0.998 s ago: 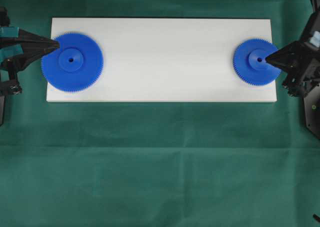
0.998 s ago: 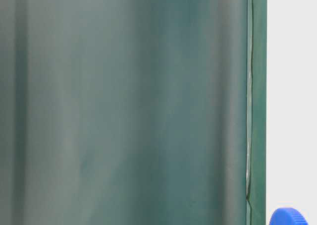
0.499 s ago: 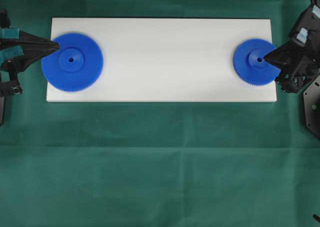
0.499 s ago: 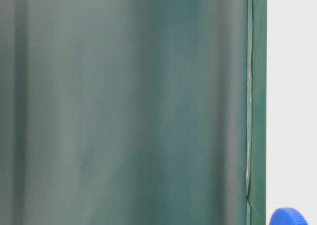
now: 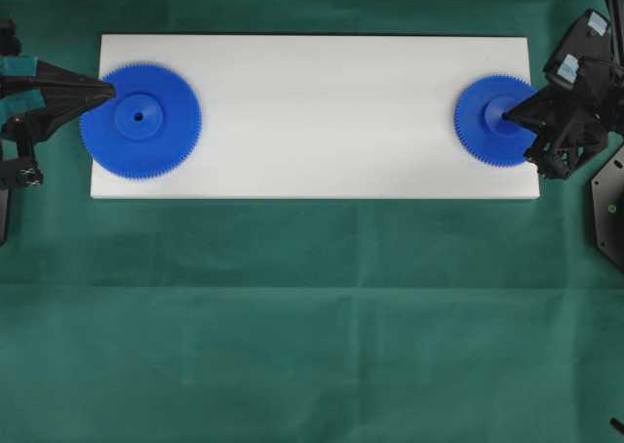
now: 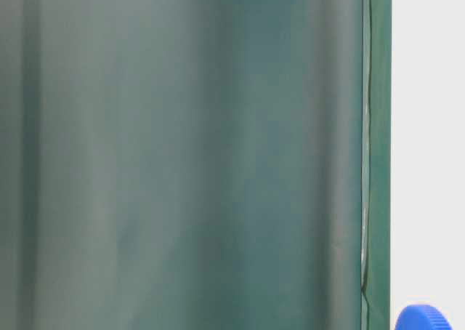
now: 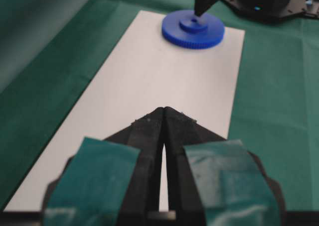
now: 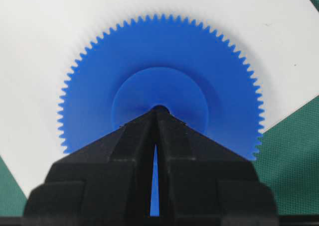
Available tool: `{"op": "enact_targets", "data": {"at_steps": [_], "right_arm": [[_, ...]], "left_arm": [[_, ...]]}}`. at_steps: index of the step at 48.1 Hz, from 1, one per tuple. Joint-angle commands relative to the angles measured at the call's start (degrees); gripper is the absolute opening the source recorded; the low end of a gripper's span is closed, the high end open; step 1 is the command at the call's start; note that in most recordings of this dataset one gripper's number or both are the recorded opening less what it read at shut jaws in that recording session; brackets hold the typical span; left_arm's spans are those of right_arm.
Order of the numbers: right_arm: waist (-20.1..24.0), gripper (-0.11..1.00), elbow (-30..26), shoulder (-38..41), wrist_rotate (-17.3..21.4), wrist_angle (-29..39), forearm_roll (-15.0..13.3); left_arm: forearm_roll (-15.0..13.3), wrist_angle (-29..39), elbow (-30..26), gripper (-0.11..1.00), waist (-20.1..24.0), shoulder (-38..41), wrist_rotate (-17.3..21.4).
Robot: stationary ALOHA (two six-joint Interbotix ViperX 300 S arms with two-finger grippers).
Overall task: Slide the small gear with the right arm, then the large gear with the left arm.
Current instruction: 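Lower the right gripper tip onto the small gear's center, then slide the small gear left with the right gripper toward the large gear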
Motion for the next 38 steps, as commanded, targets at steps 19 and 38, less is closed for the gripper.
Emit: {"op": "enact_targets", "data": {"at_steps": [19, 38], "right_arm": [[-0.8, 0.51, -0.2, 3.2, -0.1, -2.4, -0.1], [-0.8, 0.51, -0.3, 5.7, -0.1, -2.4, -0.1]], "left_arm": [[0.0, -0.7, -0.2, -0.01, -0.1, 0.4, -0.1], [0.0, -1.2, 0.2, -0.01, -0.1, 0.4, -0.1]]}}
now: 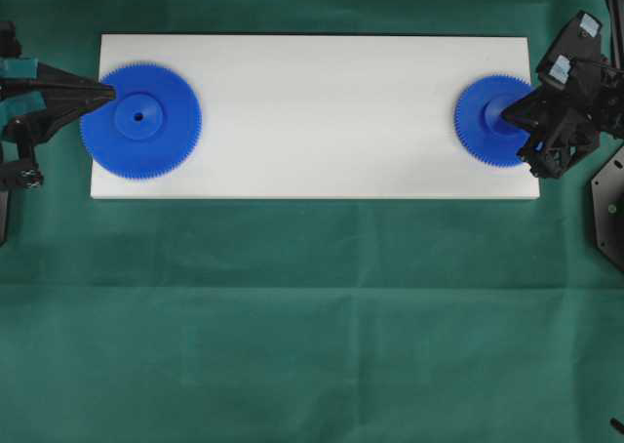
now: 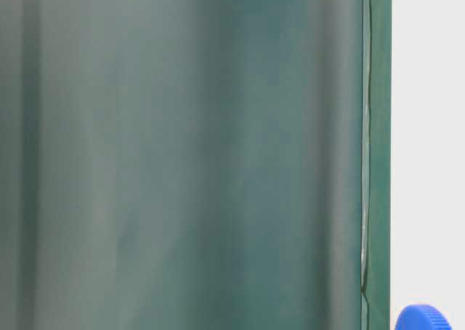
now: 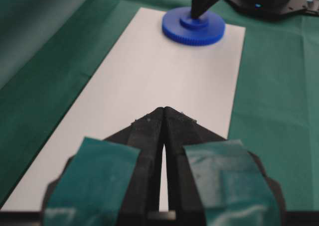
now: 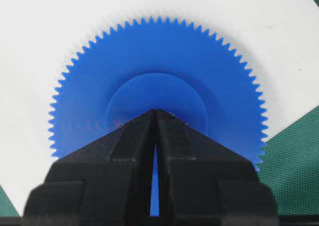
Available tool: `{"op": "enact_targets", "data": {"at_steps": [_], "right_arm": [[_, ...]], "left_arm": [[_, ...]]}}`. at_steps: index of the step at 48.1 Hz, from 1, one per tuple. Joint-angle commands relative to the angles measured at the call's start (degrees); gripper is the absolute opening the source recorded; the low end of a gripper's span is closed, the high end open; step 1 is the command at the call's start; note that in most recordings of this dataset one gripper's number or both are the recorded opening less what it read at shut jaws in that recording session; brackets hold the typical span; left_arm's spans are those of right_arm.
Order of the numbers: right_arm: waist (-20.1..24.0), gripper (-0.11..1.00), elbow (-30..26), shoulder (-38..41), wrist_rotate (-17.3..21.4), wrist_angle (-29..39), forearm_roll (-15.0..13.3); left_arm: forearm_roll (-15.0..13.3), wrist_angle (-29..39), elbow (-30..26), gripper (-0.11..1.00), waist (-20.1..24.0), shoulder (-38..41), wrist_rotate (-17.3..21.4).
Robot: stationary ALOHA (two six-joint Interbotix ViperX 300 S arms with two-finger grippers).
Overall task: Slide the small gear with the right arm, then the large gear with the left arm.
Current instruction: 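Slide the small gear left with the right gripper toward the large gear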
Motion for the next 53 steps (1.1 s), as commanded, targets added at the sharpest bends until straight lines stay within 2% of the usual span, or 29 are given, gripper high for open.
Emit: {"op": "enact_targets", "data": {"at_steps": [1, 19, 31, 43, 53], "right_arm": [[-0.2, 0.51, -0.6, 1.0, 0.0, -0.1, -0.1], [-0.2, 0.51, -1.8, 3.8, 0.3, -0.6, 0.3], [1.9, 0.51, -3.6, 9.1, 3.1, -4.0, 0.3], [6.9, 0.51, -9.9, 20.3, 3.5, -8.3, 0.3], [9.8, 0.51, -19.5, 30.8, 3.4, -8.3, 0.1]], "left_arm": [[0.0, -0.6, -0.5, -0.01, -0.1, 0.4, 0.1], [0.0, -0.9, -0.6, -0.01, -0.1, 0.4, 0.1], [0.0, -1.3, -0.3, -0.01, -0.1, 0.4, 0.1], [0.0, -1.3, -0.1, -0.01, -0.1, 0.4, 0.1], [0.0, -1.1, 0.2, -0.01, -0.2, 0.4, 0.1]]}}
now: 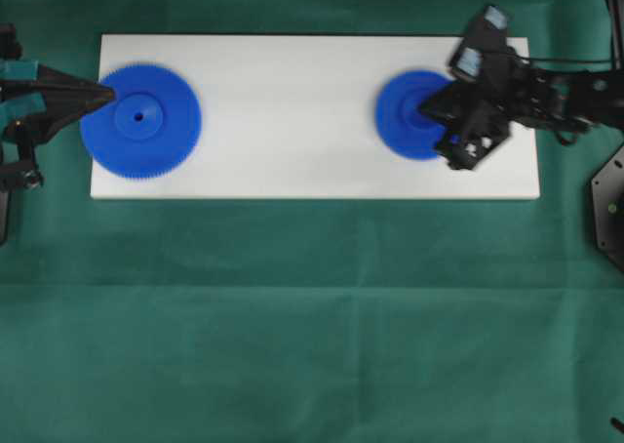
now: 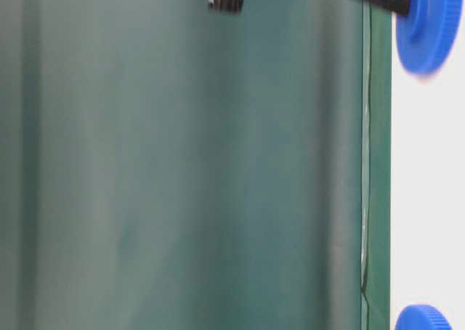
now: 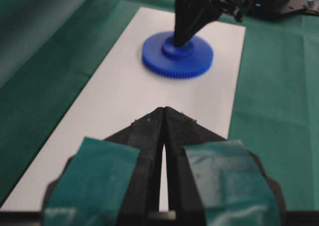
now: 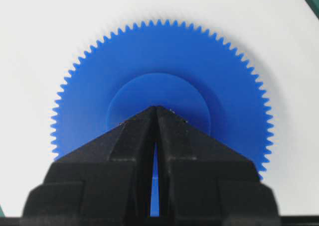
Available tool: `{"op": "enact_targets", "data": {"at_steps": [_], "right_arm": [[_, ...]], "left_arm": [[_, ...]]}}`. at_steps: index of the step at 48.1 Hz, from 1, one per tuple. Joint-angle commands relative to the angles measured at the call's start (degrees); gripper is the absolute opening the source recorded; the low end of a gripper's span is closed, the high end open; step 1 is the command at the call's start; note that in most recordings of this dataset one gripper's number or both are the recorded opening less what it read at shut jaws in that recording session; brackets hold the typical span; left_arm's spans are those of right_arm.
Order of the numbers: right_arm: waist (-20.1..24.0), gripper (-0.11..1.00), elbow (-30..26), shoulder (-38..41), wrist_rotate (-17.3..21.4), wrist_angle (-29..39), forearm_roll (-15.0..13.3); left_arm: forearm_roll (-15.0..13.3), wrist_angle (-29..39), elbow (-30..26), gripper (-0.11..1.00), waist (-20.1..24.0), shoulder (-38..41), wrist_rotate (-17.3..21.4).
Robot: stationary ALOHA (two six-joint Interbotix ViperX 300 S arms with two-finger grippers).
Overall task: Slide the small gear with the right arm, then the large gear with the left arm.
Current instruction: 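Slide the small gear left with the right gripper toward the large gear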
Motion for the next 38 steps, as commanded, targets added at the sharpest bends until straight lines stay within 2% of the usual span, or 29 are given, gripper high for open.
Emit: {"op": "enact_targets", "data": {"at_steps": [1, 11, 23, 38], "right_arm": [[1.8, 0.51, -3.6, 6.8, 0.0, 1.1, 0.0], [4.1, 0.51, -14.7, 15.5, -0.5, 1.2, -0.2], [7.2, 0.51, -25.5, 22.3, -1.0, 3.7, -0.3], [10.5, 0.51, -36.0, 27.9, -0.5, 4.2, -5.0]], "left_arm": [[0.0, -0.4, -0.4, -0.01, -0.2, 0.4, 0.1], [0.0, -0.5, 0.6, -0.01, -0.3, 0.1, 0.1], [0.0, -0.5, 0.8, -0.01, -0.2, -0.1, 0.2], [0.0, -0.5, 0.9, -0.01, -0.3, -0.1, 0.2]]}}
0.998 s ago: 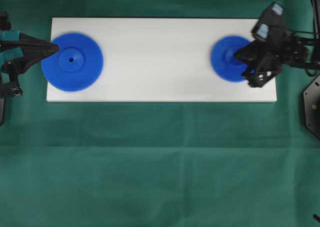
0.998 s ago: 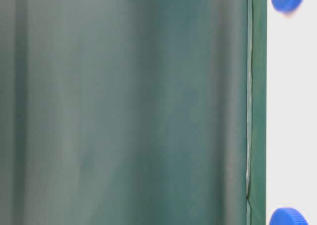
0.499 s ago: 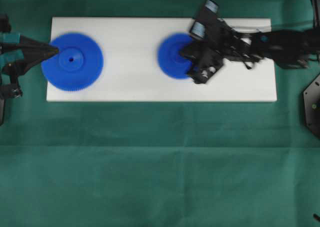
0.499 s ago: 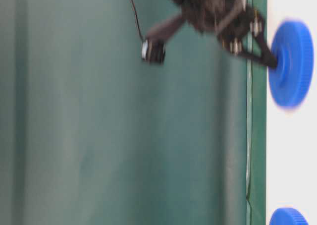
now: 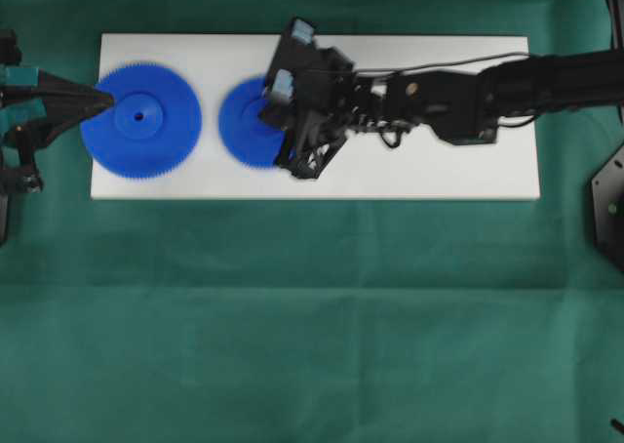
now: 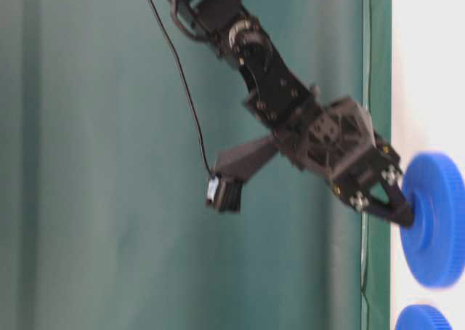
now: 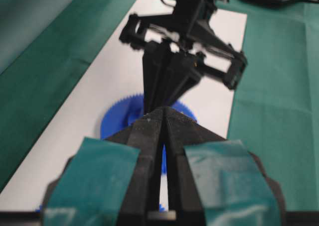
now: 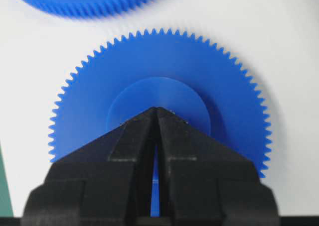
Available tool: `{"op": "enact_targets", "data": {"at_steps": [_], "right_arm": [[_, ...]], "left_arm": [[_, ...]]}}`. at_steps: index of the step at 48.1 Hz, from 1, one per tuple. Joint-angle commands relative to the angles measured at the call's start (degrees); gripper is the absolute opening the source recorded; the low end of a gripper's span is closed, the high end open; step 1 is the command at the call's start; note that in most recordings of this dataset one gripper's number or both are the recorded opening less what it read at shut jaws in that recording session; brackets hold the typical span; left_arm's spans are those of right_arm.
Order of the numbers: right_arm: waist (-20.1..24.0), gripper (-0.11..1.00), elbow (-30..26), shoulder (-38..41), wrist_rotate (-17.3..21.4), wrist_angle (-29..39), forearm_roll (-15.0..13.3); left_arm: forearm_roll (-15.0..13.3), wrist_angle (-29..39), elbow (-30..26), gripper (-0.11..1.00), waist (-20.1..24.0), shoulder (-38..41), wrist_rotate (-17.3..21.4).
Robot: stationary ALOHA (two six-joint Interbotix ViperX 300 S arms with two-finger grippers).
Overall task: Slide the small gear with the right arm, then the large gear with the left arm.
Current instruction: 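Slide the small gear left with the right gripper toward the large gear, then hold the small gear against the large gear's teeth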
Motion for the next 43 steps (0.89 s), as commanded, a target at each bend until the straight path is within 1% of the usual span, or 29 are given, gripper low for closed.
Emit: {"op": "enact_targets", "data": {"at_steps": [1, 9, 15, 43], "right_arm": [[1.7, 0.51, -1.8, 2.5, 0.4, 1.7, -1.3], [1.7, 0.51, -4.5, 3.8, 0.4, 1.7, -2.6], [1.7, 0.51, -4.7, 4.0, 0.4, 1.7, -3.5], [1.7, 0.51, -4.8, 4.0, 0.6, 1.6, -3.5]], "left_arm": [[0.0, -0.6, -0.6, -0.01, -0.2, 0.3, 0.0], [0.0, -0.6, -0.7, -0.01, -0.2, 0.3, 0.0], [0.0, -0.7, -0.6, -0.01, -0.2, 0.3, 0.0], [0.0, -0.7, -0.3, -0.01, -0.2, 0.3, 0.0]]}}
